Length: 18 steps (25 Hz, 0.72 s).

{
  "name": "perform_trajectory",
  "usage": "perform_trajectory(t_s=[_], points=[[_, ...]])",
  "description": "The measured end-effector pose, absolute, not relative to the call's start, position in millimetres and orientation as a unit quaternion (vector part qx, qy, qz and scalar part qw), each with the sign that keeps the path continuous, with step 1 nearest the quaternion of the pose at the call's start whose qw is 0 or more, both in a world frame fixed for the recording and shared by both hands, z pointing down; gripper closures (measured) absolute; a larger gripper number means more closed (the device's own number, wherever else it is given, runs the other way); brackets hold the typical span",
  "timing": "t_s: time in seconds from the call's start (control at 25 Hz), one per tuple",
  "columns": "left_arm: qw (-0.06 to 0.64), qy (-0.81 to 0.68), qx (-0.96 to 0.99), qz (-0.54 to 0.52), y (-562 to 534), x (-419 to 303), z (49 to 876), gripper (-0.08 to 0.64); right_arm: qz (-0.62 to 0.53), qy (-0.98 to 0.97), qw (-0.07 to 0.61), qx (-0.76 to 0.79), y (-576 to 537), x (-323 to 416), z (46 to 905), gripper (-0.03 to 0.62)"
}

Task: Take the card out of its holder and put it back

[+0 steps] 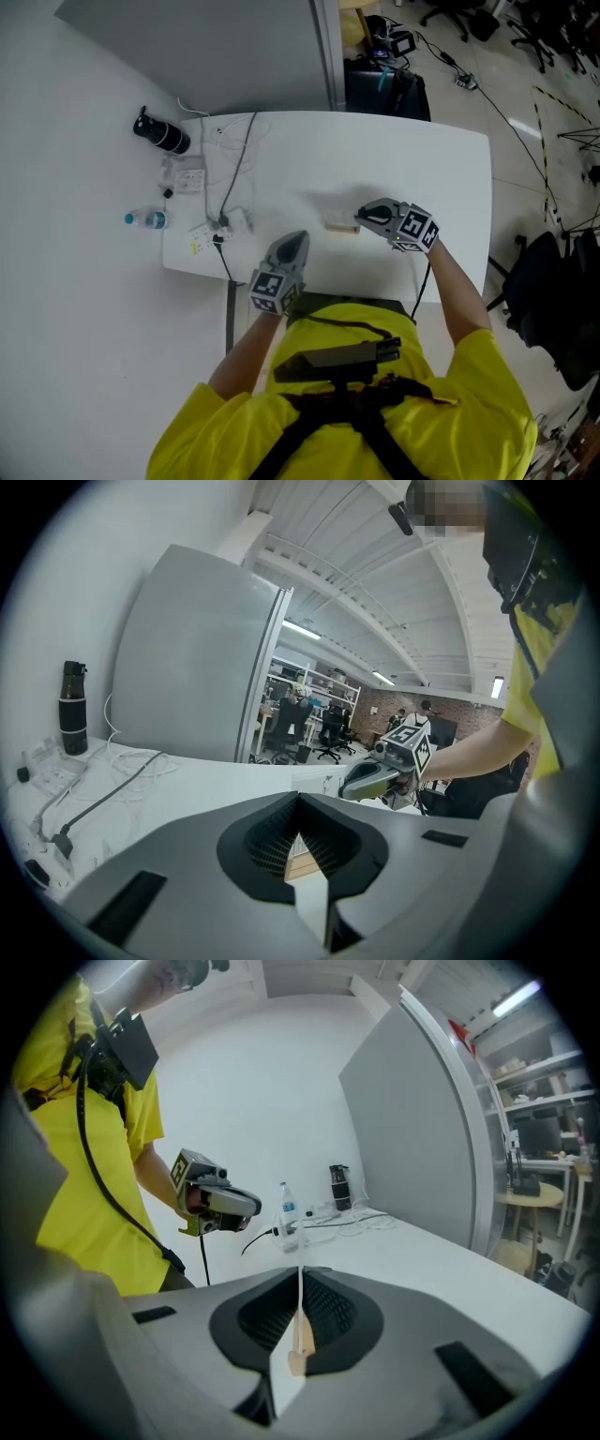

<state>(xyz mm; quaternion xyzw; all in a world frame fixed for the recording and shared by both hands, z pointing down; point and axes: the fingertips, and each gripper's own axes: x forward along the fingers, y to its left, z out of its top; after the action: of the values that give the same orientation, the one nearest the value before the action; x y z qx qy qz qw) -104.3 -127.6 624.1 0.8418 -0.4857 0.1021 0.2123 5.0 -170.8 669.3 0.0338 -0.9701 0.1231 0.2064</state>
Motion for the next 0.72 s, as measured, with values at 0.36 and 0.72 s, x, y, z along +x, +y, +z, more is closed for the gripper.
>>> perform_trajectory(t_s=[0.36, 0.72], points=[[0.218, -0.487, 0.839, 0.102, -126, -107, 625, 0.56, 0.126, -0.966, 0.222, 0.038, -170, 9, 686, 0.572], [0.229, -0.484, 0.839, 0.098, -123, -106, 630, 0.56, 0.16, -0.954, 0.223, 0.122, -167, 14, 715, 0.556]])
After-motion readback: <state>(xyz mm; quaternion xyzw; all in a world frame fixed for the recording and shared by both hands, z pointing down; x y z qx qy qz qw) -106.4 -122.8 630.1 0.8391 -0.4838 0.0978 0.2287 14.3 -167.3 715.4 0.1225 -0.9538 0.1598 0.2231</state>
